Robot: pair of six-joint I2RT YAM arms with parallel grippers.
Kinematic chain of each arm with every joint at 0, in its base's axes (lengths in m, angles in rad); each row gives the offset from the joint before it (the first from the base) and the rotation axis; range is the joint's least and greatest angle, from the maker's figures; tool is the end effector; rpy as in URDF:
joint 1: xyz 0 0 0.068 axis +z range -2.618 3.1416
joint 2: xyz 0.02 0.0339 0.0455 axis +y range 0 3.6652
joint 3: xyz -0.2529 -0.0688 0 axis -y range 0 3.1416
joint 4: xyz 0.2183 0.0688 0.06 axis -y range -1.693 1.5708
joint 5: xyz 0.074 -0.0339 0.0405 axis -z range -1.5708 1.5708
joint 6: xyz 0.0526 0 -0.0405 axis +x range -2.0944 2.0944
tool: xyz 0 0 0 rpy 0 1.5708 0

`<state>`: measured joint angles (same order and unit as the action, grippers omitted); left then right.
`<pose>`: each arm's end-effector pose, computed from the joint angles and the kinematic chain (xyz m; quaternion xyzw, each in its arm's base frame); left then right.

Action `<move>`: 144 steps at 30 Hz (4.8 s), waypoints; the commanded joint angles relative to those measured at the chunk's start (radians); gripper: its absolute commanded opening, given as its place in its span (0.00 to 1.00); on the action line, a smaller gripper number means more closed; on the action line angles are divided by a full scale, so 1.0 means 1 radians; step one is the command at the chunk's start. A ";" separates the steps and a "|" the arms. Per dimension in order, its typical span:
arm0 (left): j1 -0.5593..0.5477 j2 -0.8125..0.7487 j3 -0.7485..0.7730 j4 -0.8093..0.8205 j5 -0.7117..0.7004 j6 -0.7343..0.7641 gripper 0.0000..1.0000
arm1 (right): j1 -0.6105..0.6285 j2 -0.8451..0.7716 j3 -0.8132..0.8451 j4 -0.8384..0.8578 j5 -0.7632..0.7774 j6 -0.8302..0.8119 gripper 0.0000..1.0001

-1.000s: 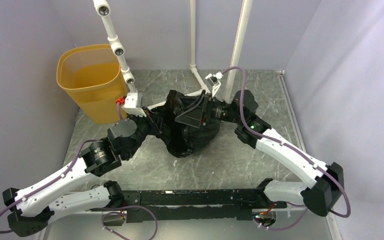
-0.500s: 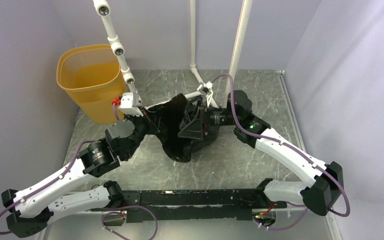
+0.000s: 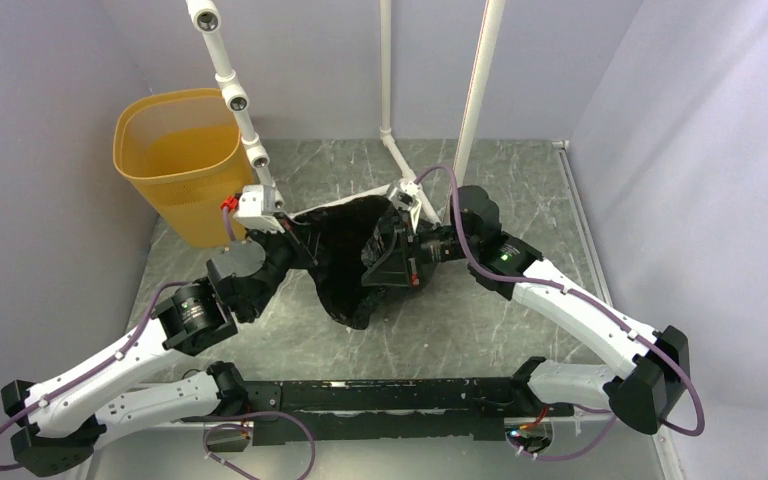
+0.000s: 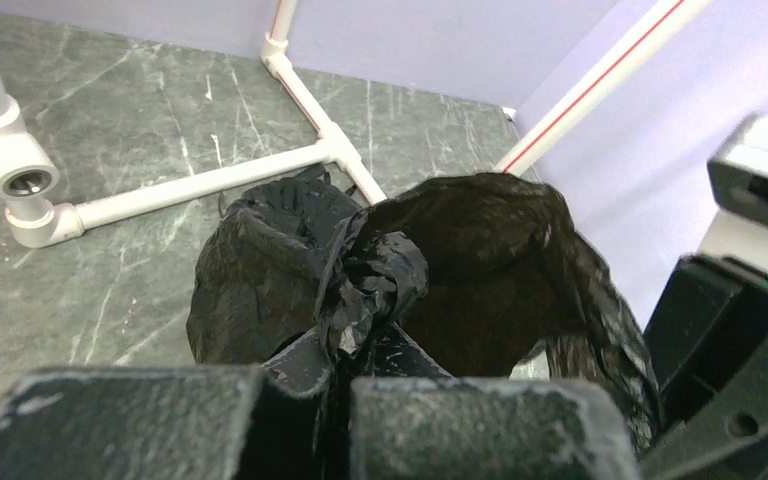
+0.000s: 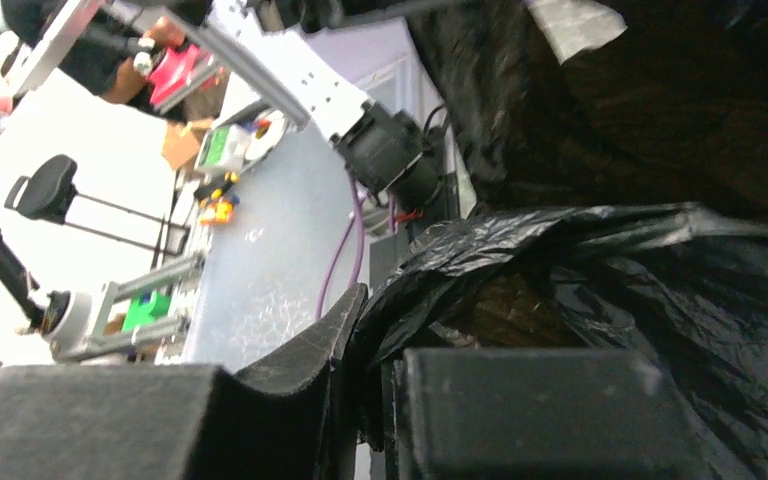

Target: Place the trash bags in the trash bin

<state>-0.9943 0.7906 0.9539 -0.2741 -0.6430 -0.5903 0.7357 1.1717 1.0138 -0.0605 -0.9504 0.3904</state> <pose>0.1154 -0.1196 0.3751 -0.0646 0.7349 -0.2851 0.6119 0.1558 0.1987 0.3488 -0.4012 0.6340 0.5988 0.2801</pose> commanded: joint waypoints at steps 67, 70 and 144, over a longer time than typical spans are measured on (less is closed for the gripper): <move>0.003 0.055 0.172 -0.089 0.199 -0.042 0.87 | 0.052 0.010 -0.109 0.475 0.565 0.321 0.00; 0.003 0.023 0.151 -0.076 0.251 0.046 0.87 | -0.012 0.005 -0.185 0.606 0.495 0.436 0.00; 0.002 0.346 0.234 -0.189 0.780 0.509 0.03 | -0.102 -0.102 -0.131 0.502 0.306 0.552 0.43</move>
<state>-0.9878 1.1309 1.1355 -0.4679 0.0906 -0.0940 0.6369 1.0779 0.8581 0.3893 -0.6338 0.9424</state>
